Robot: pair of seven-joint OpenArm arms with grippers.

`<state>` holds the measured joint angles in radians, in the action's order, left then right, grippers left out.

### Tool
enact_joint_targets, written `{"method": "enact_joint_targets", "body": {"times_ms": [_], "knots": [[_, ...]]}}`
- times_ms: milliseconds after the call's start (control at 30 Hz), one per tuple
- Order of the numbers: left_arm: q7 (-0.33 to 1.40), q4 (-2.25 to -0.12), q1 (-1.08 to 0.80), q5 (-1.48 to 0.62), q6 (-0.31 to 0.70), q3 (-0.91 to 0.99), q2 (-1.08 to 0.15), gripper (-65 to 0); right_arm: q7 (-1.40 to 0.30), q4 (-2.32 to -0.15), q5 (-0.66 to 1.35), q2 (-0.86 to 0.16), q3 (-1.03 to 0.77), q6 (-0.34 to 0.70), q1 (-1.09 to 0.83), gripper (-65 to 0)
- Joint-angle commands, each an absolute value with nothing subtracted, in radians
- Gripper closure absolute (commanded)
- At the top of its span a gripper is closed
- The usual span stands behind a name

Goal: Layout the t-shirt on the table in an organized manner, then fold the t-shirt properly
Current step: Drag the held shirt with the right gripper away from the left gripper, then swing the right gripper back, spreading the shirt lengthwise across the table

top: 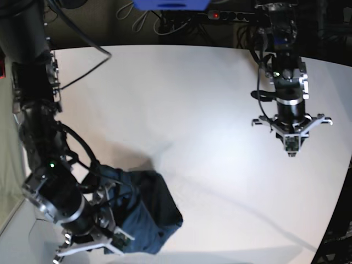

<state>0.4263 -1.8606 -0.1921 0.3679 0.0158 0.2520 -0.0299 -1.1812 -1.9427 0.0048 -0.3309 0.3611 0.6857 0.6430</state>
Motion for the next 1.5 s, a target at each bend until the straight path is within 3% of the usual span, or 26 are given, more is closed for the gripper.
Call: {"method": "enact_joint_targets", "body": {"times_ms": [0,100,233,367,600,767,933,1100,1267,1467], "knots": [[0.4,-1.88,-0.182,0.377,0.004,0.254,-0.036,-0.5,-1.17,-1.952,-0.001,-0.358,0.372,0.676,0.659,0.0],[0.4,-1.879,-0.18,0.377,0.004,0.254,-0.036,-0.5,-1.168,-1.946,-0.007,-0.412,0.397,0.661,0.654,0.0],[0.4,-1.879,-0.176,0.377,0.004,0.245,-0.031,-0.5,-1.175,-1.962,-0.108,-0.375,0.363,0.601,0.687,0.0],[0.4,-1.876,-0.176,0.377,0.004,0.245,-0.028,-0.5,-1.213,-2.028,-0.111,-0.338,0.397,0.698,0.627,0.0],[0.4,-1.877,-0.179,0.375,0.004,0.249,-0.036,-0.5,-1.152,-1.977,-0.3,-0.344,0.496,0.698,0.435,0.0],[0.4,-1.874,-0.179,0.375,0.004,0.245,-0.036,-0.5,-1.024,-1.962,-0.51,-0.188,0.274,0.694,0.403,0.0],[0.4,-1.873,-0.177,0.375,0.004,0.245,-0.028,-0.5,-0.905,-1.965,-0.587,-0.007,0.042,0.627,0.421,0.0],[0.4,-1.873,-0.177,0.375,0.004,0.245,-0.03,-0.5,-0.886,-1.988,-0.588,-0.022,0.079,0.694,0.372,0.0],[0.4,-1.871,-0.177,0.375,0.004,0.245,-0.03,-0.5,-0.888,-1.991,-0.587,0.016,0.013,0.443,0.424,0.0],[0.4,-1.871,-0.176,0.375,0.004,0.245,-0.028,-0.5,-0.886,-1.991,-0.582,0.053,0.036,0.484,0.461,0.0]]}}
